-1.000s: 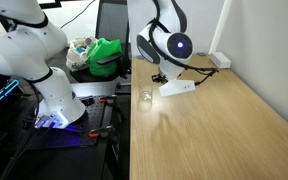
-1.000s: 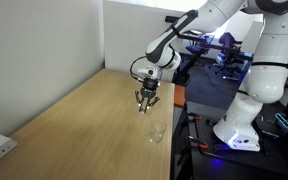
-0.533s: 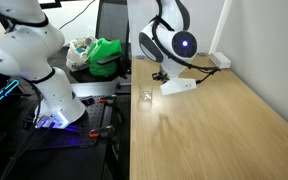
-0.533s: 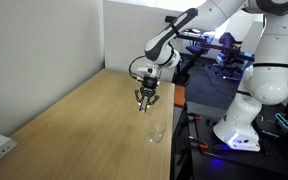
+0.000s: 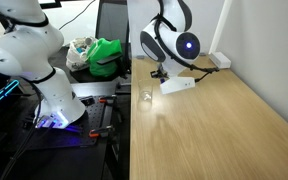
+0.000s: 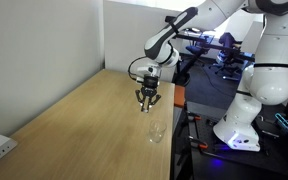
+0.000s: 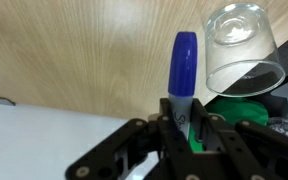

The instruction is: Put the pen in the cup

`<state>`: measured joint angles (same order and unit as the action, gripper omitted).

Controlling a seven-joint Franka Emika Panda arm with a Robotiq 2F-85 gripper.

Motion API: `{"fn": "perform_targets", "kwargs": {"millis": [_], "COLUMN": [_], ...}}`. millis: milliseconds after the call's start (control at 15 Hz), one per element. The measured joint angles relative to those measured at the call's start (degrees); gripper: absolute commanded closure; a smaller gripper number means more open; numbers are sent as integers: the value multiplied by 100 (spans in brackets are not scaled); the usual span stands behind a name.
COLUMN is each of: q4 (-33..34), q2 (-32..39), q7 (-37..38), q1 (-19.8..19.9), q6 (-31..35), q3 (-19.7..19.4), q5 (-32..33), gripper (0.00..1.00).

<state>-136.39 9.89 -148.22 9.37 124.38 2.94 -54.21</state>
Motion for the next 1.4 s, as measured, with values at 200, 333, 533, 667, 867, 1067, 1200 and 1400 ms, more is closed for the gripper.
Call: {"fn": "perform_targets", "kwargs": {"millis": [200, 333, 533, 667, 867, 1067, 1200, 1400], "q4": [1, 0, 7, 29, 94, 327, 505, 681], "q2": [0, 16, 37, 37, 37, 15, -11, -29], "q7": [0, 0, 0, 0, -97, -109, -106, -105], "q1": [-13, -38, -94, -110, -115, 39, 198, 487], "q6": [0, 0, 0, -2, -95, -510, -790, -1124], "q3": [0, -25, -86, -101, -104, 121, 358, 730], "q5": [1, -1, -1, -1, -1, 147, 242, 315], "gripper": [94, 94, 94, 94, 94, 94, 94, 94]}}
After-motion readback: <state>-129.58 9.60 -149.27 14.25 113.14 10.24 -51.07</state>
